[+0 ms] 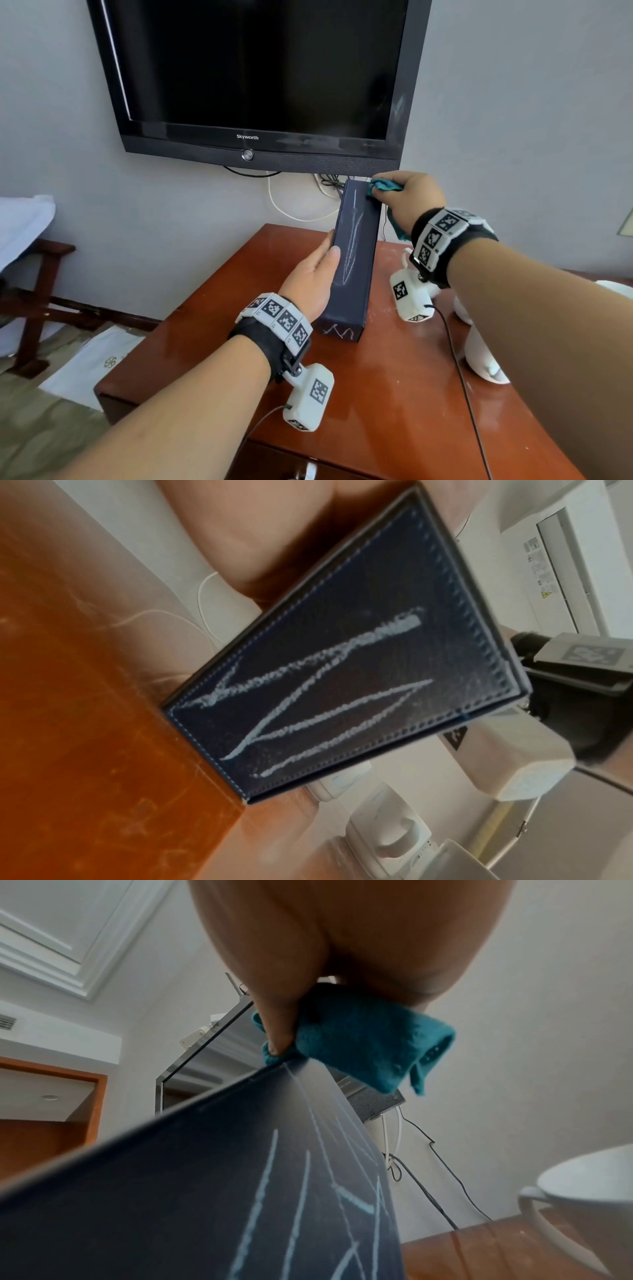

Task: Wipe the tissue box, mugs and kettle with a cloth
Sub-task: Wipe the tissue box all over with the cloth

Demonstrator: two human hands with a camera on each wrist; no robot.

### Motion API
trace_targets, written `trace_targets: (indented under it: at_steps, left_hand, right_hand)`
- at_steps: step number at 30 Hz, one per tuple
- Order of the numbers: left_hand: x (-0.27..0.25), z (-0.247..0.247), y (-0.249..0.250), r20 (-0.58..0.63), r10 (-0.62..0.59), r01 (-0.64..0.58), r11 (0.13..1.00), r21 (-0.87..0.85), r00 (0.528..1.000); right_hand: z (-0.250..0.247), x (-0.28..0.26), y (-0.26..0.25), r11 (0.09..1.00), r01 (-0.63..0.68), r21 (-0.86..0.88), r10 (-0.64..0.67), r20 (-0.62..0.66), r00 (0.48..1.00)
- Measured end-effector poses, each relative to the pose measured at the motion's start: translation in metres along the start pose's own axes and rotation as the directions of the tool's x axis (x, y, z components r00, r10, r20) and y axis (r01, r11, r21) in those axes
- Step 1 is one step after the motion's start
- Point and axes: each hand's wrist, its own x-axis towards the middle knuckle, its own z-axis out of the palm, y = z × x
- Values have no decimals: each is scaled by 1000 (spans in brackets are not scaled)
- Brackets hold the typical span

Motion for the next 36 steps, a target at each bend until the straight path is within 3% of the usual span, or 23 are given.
trace_targets:
  at_steps: [7, 15, 20, 23, 27, 33, 36]
  left_hand:
    - [24, 5, 6, -50, -67, 73, 990, 121, 996]
    - [41, 7, 10, -34, -137, 141, 970, 198, 990]
    - [34, 12, 10, -91, -167, 173, 983, 65, 982]
    - [29, 16, 14, -137, -262, 255, 964, -70, 955]
    - [31, 17, 16, -153, -333, 315, 940, -129, 931]
    - [28, 16, 17, -156, -310, 286, 945, -161, 938]
    - [23, 14, 8, -139, -192, 173, 975, -140, 972]
  right_hand:
    - [4, -63, 21, 996, -85, -39, 92, 224, 970]
    - [-4, -116, 35, 1000, -17, 9, 13, 336, 942]
    - [-5, -130, 41, 998, -5, 63, -18, 355, 935]
    - [-6, -133, 41, 998, 11, 54, -30, 358, 933]
    - [-4, -130, 40, 989, 111, -102, -73, 314, 947]
    - [0, -114, 27, 978, 127, -163, -64, 342, 937]
    - [5, -105, 19, 969, 133, -207, -55, 347, 936]
